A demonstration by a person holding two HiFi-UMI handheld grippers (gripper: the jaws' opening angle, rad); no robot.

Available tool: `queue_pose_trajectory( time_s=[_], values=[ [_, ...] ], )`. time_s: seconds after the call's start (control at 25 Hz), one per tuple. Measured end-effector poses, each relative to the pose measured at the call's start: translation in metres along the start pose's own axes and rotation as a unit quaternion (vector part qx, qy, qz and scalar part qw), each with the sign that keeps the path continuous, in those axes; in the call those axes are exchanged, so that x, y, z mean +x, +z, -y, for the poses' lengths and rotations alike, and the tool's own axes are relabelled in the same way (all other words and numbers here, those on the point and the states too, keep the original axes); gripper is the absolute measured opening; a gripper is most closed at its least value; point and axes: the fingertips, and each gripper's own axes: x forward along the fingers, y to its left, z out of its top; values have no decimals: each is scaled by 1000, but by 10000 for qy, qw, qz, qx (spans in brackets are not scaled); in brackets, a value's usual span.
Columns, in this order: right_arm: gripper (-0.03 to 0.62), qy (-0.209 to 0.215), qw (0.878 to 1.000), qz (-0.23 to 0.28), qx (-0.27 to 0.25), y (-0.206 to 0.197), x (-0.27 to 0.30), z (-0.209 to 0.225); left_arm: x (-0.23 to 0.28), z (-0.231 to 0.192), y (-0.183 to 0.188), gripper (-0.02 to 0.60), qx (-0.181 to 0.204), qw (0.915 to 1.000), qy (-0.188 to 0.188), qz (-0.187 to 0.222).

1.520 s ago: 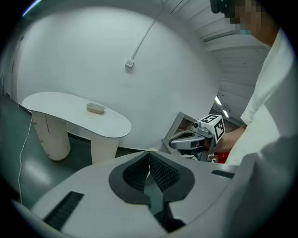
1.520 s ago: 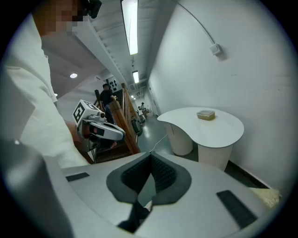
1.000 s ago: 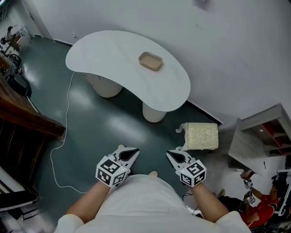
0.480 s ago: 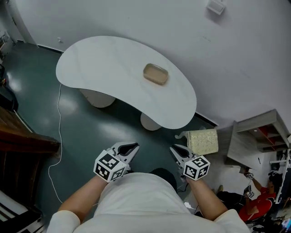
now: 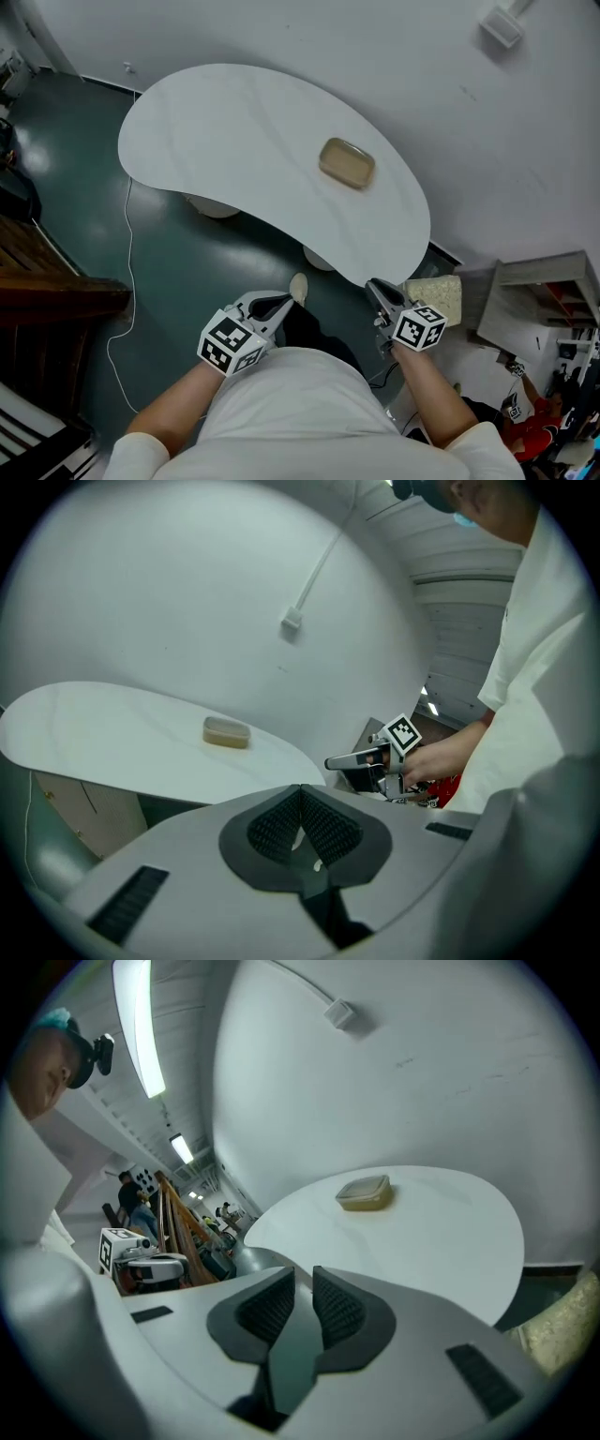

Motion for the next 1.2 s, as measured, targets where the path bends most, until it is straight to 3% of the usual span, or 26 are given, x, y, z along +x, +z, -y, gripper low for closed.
queue_pose_trajectory(
  time_s=[0.32, 0.6, 0.92, 1.2],
  values=[
    [114, 342, 9936, 278, 1045, 74, 79, 69, 31, -61, 75, 17, 108, 9987, 485, -54],
    [182, 576, 9766, 411, 2032, 111, 139, 120, 75, -89, 130, 17, 146, 9980, 618, 43],
    [212, 498, 9505, 612, 3005, 122, 189, 157, 99, -108, 149, 17, 244, 9984, 421, -301],
    [210, 447, 9392, 592, 3353, 121, 211, 163, 110, -120, 152, 17, 252, 9981, 390, -415]
  ],
)
